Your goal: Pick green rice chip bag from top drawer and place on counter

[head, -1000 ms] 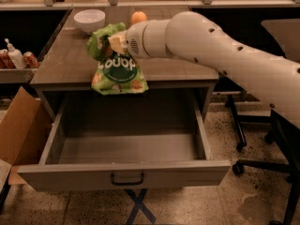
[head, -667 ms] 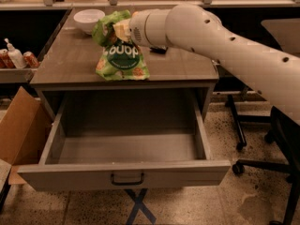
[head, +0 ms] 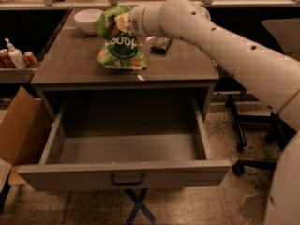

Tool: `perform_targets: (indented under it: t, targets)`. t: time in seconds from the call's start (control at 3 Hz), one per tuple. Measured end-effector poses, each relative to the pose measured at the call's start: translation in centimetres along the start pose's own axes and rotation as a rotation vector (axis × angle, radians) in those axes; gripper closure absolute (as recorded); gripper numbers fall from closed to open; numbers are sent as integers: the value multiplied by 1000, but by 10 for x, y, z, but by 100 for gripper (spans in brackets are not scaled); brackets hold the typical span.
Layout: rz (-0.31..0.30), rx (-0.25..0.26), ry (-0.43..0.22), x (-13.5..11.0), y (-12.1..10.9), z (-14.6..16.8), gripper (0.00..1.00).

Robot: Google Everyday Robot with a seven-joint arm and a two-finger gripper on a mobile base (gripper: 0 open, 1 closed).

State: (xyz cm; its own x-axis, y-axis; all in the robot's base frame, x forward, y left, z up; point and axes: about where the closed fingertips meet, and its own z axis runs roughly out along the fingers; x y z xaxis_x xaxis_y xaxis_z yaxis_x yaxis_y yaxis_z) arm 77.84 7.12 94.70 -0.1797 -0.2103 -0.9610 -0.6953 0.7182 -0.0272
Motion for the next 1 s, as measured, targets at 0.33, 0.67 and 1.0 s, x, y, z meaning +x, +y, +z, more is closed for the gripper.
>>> perform_targets:
  t: [0.33, 0.67, 1.0]
  targets:
    - [-3, -7, 17, 1, -8, 17, 36]
    - [-8, -14, 33, 1, -13, 27, 11]
    - [-14, 3, 44, -1, -21, 23, 0]
